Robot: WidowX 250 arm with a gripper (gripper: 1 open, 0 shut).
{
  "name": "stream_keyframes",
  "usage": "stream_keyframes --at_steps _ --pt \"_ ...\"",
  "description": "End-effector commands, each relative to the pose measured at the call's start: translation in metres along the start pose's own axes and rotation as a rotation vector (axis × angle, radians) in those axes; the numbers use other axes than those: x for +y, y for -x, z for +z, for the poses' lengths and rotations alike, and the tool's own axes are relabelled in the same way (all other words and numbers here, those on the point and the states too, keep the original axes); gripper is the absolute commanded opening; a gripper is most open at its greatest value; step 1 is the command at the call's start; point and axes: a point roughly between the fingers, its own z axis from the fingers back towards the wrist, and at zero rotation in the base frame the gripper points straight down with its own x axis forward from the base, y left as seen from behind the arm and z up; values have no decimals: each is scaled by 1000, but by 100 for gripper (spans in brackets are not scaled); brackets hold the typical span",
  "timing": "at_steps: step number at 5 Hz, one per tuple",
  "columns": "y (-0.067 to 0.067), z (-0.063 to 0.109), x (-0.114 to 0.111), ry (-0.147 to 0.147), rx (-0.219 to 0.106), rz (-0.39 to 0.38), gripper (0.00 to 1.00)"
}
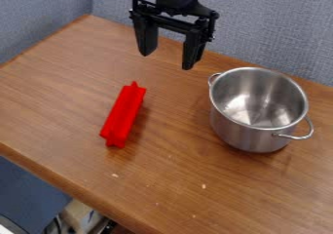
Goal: Put the red object in the metal pot
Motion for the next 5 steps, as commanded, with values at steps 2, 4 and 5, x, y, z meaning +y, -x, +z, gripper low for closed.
stream_keyframes --at_steps 2,4,5 --pt "25 -13 16 -27 36 145 100" --pt "40 -22 56 -30 22 323 100" --pt "42 -27 62 -42 15 308 100"
